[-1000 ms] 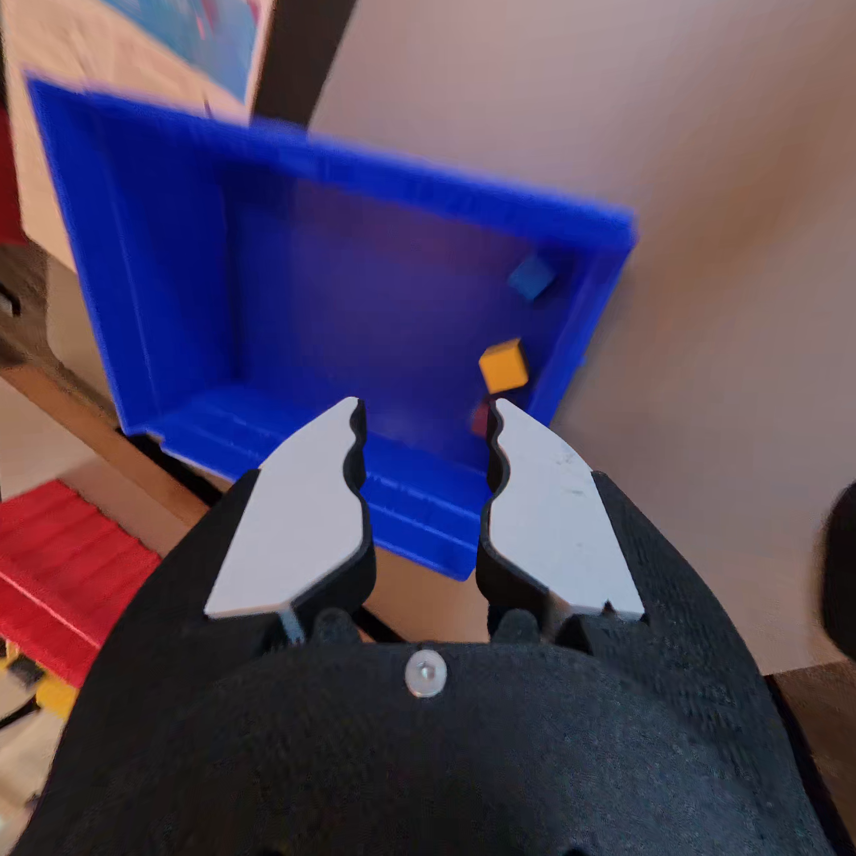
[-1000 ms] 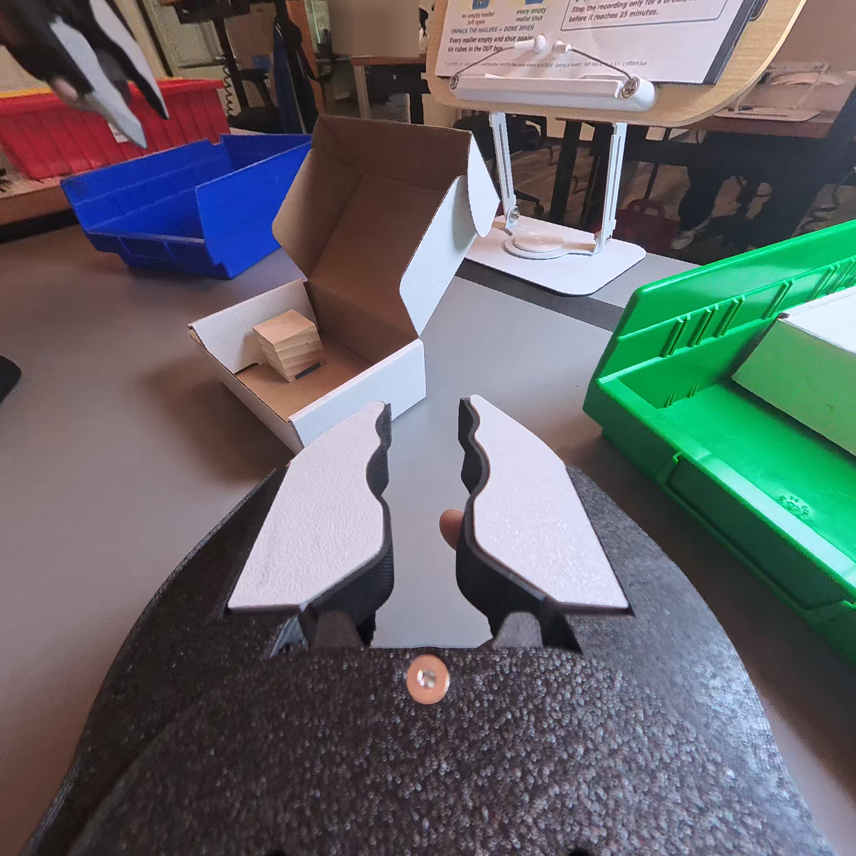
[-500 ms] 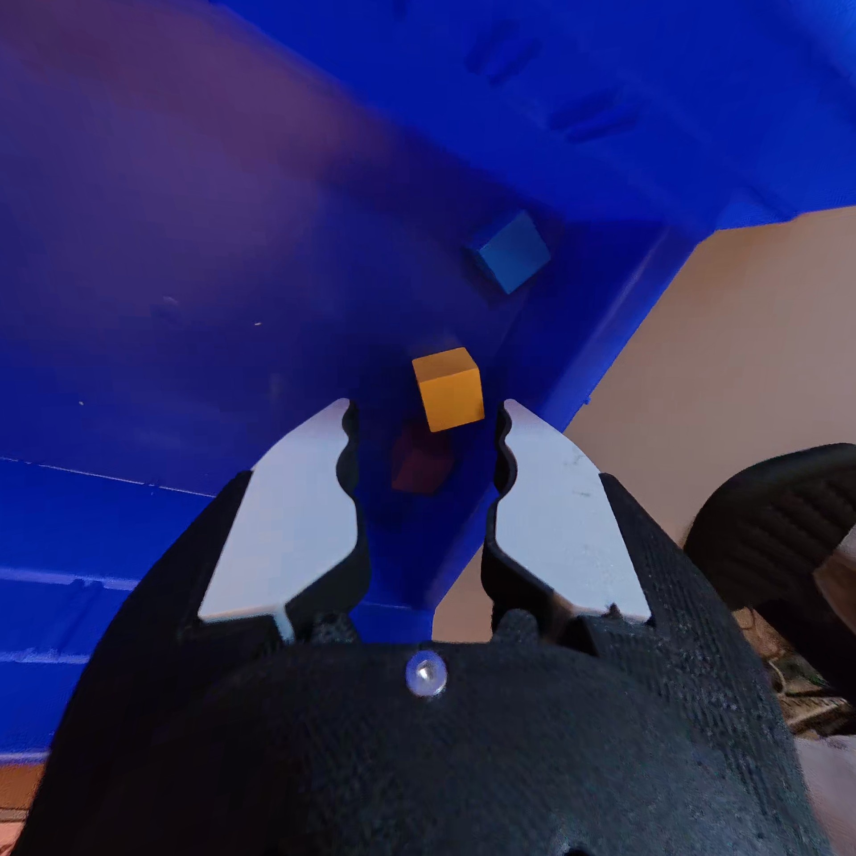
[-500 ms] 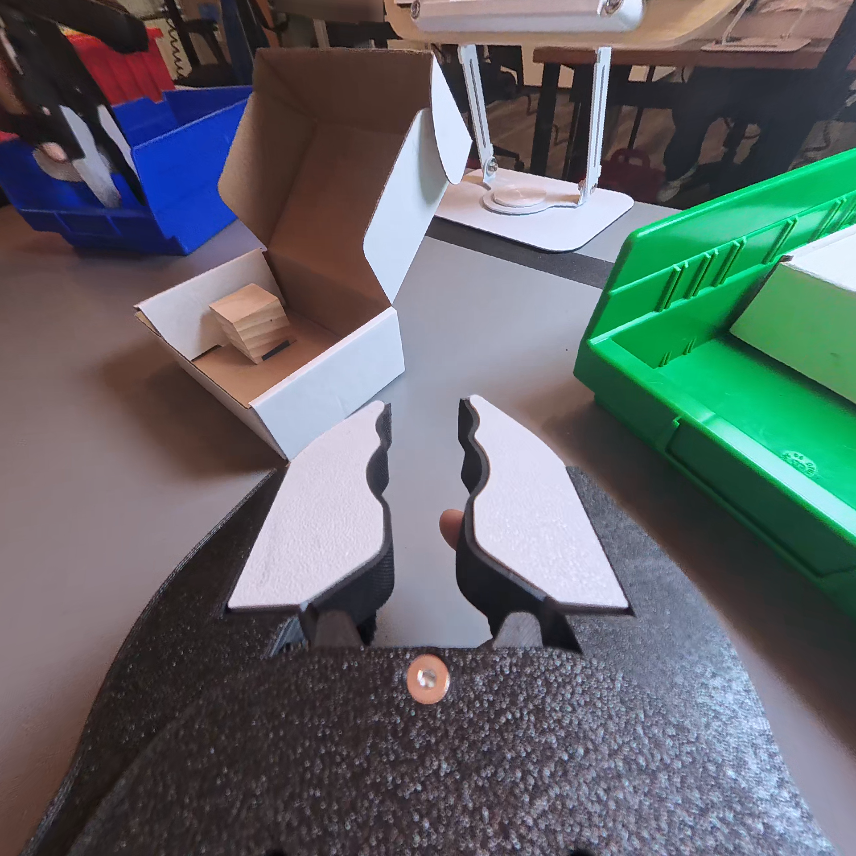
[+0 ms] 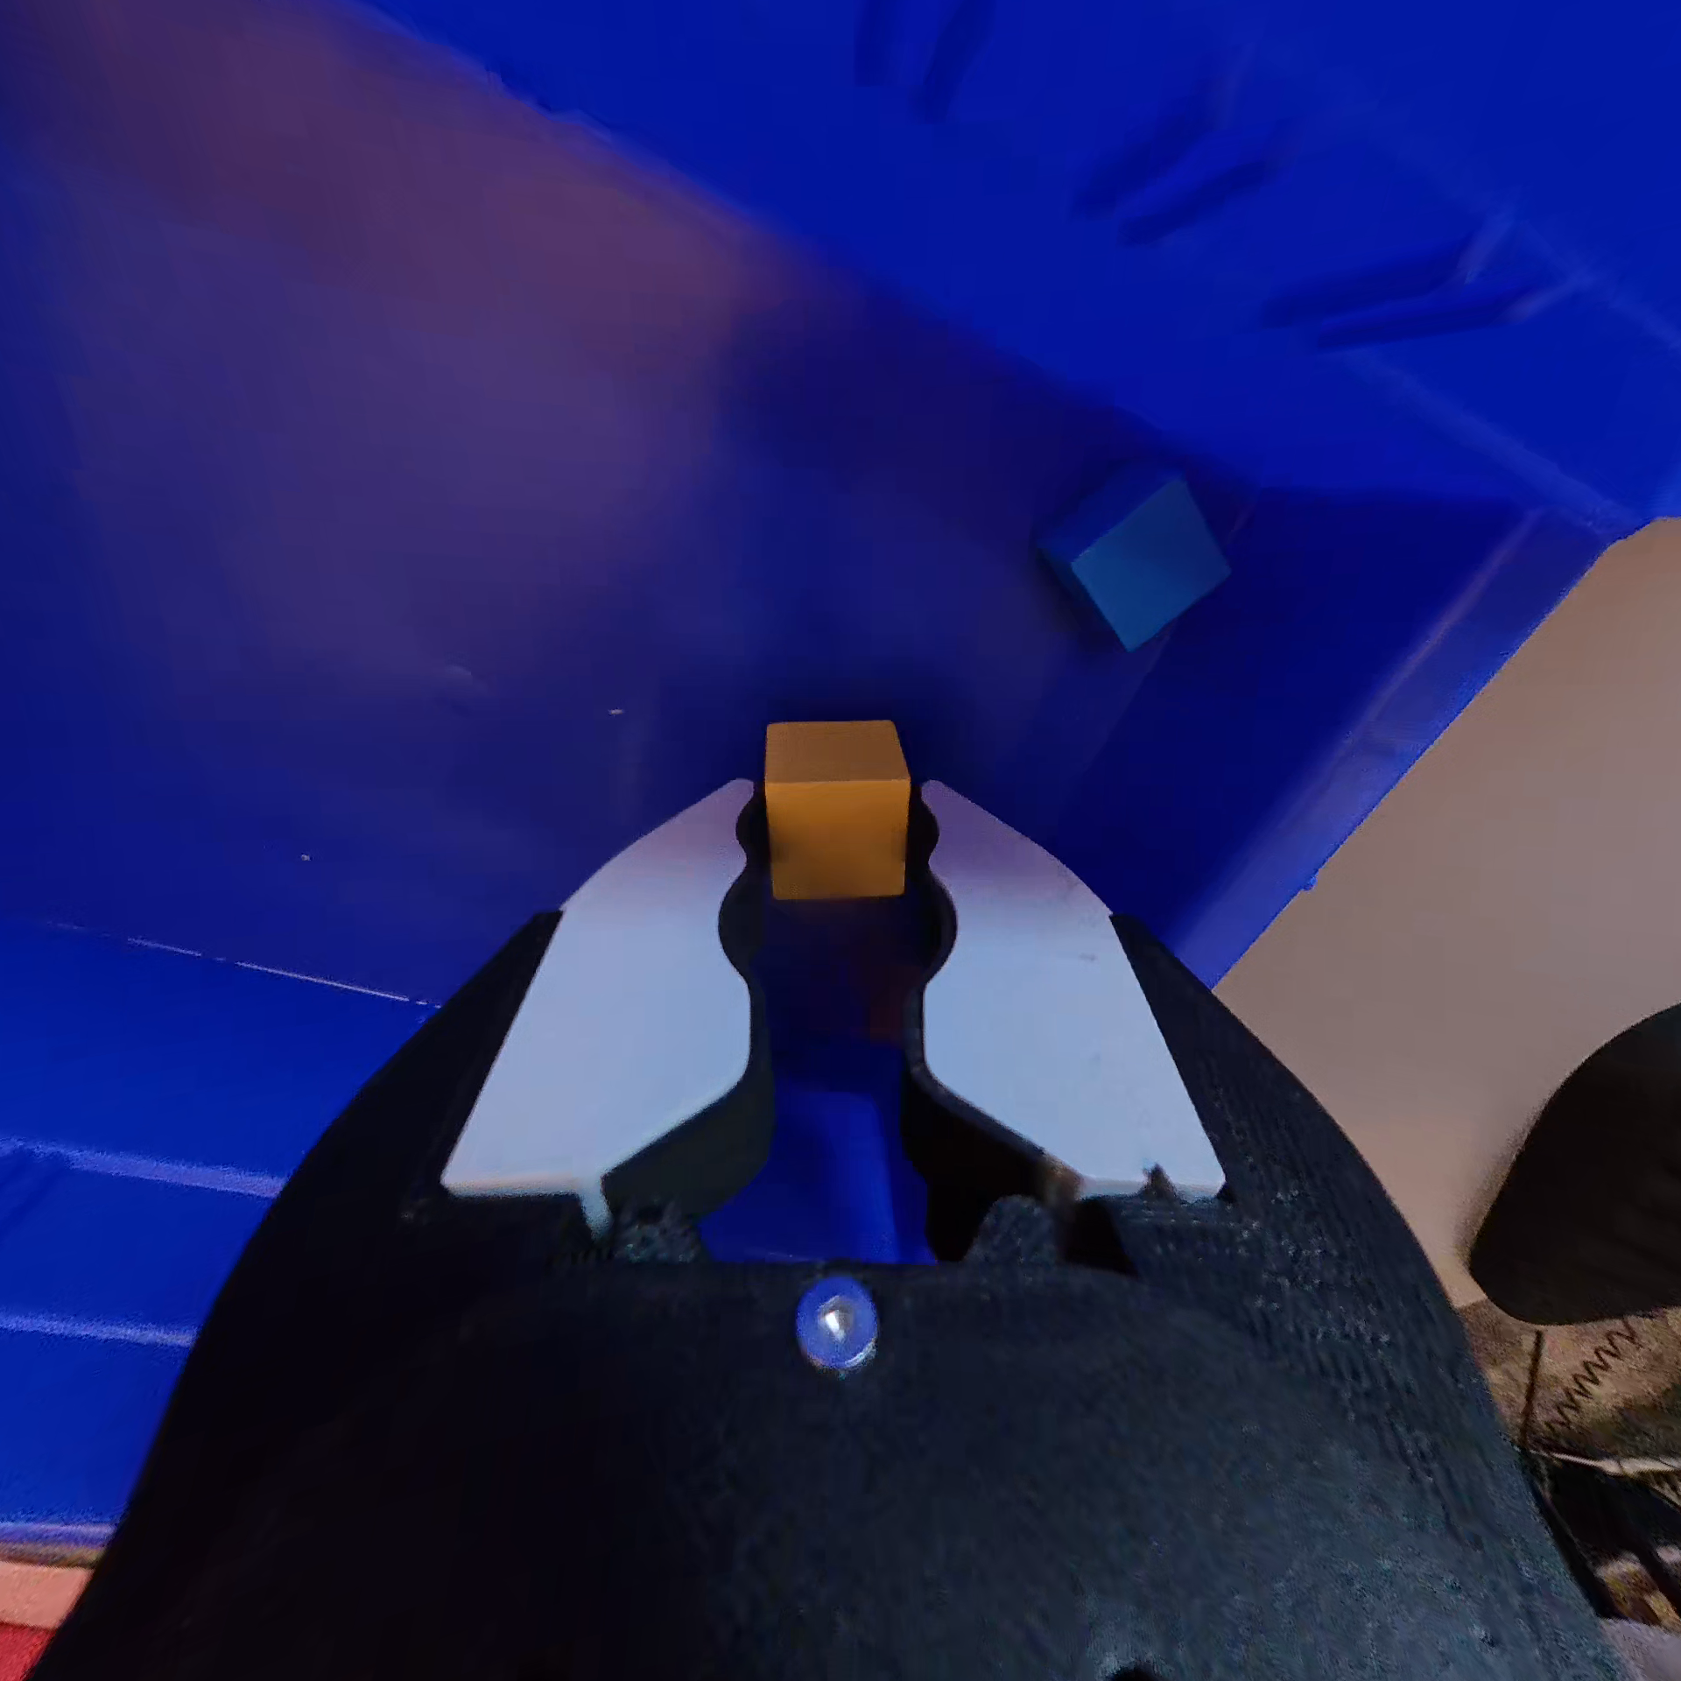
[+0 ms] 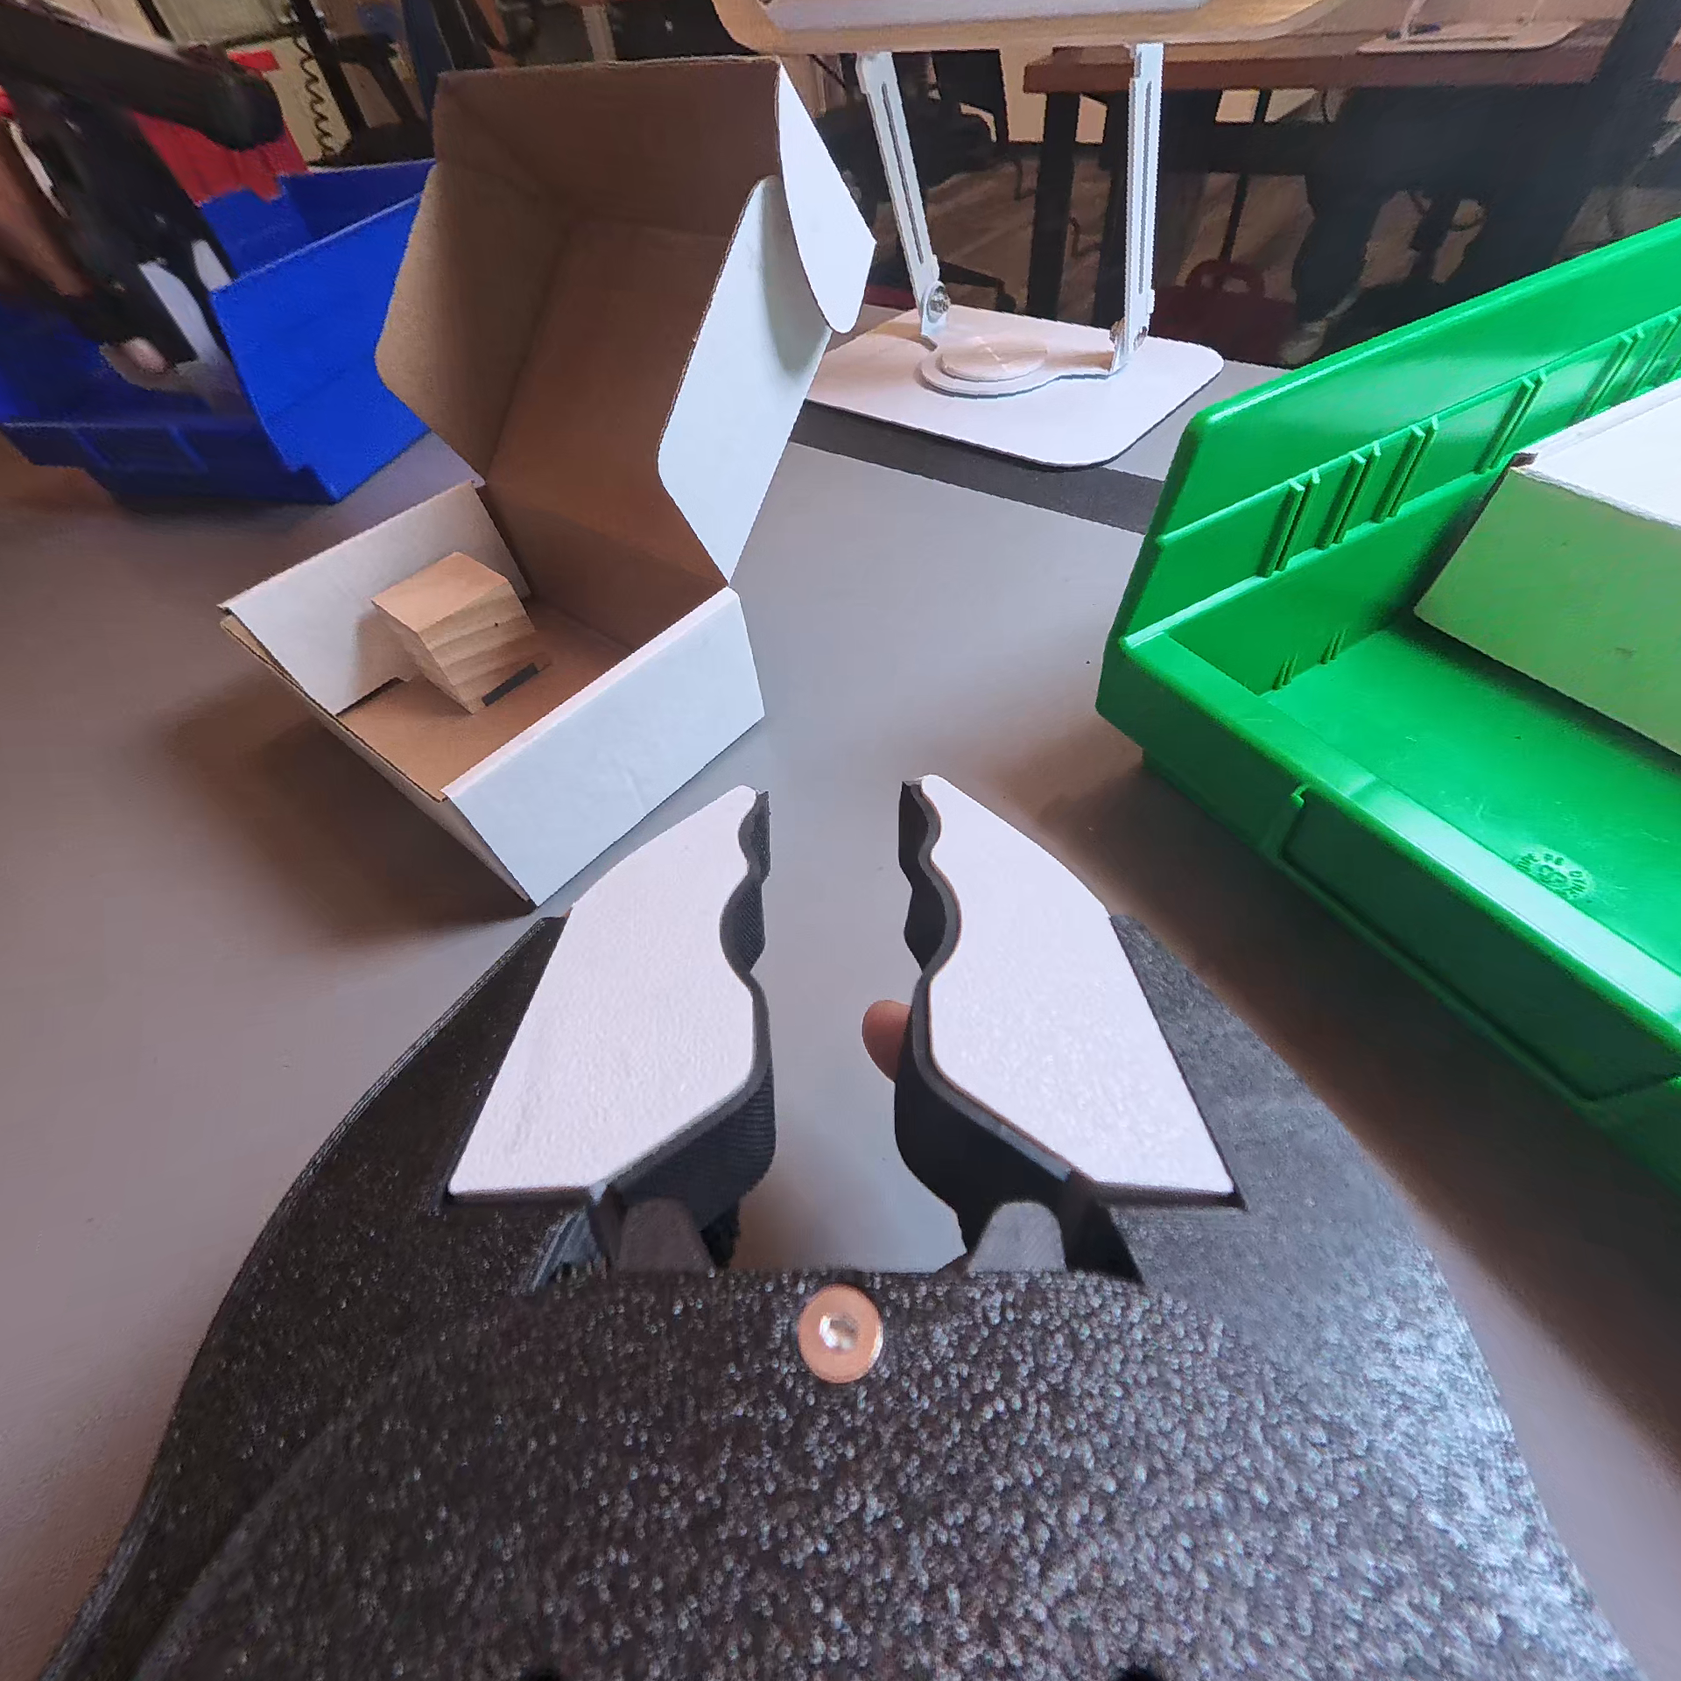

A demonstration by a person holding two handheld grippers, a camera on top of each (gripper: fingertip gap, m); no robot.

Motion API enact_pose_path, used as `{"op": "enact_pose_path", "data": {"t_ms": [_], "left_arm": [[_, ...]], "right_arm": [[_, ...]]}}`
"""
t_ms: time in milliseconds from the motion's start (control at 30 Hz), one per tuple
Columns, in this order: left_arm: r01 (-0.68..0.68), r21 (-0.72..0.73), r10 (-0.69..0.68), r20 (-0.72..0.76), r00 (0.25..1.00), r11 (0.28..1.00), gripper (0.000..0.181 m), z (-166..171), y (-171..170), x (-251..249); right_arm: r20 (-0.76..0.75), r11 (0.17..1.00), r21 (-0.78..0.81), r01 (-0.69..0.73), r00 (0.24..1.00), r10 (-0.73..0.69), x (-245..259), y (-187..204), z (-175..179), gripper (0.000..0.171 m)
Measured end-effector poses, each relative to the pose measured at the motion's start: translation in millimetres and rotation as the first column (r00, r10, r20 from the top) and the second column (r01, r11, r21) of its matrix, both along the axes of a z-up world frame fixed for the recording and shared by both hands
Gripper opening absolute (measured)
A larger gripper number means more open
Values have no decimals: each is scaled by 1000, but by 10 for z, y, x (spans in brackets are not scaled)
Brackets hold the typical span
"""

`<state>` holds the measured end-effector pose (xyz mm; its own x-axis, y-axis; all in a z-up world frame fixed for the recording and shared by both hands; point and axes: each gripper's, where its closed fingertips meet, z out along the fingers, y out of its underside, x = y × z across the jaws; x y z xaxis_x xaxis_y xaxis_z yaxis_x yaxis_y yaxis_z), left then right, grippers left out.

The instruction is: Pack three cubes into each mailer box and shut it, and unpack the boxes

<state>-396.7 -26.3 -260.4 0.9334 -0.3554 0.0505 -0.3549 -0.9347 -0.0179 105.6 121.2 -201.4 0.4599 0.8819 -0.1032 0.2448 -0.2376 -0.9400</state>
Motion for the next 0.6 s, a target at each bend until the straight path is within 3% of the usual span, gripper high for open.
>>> {"op": "enact_pose_path", "data": {"t_ms": [200,400,600], "left_arm": [[56,60,-53,-63,997,997,29,148,155,-83],[95,208,-70,-128,989,974,29,499,351,-114],[215,353,-186,-116,976,911,29,947,442,395]], "right_arm": [[1,1000,5,6,1000,-6,10,10,-1,27],[2,1000,1,10,1000,-10,7,24,-17,27],[1,1000,-3,7,1000,-7,-6,27,-23,27]]}}
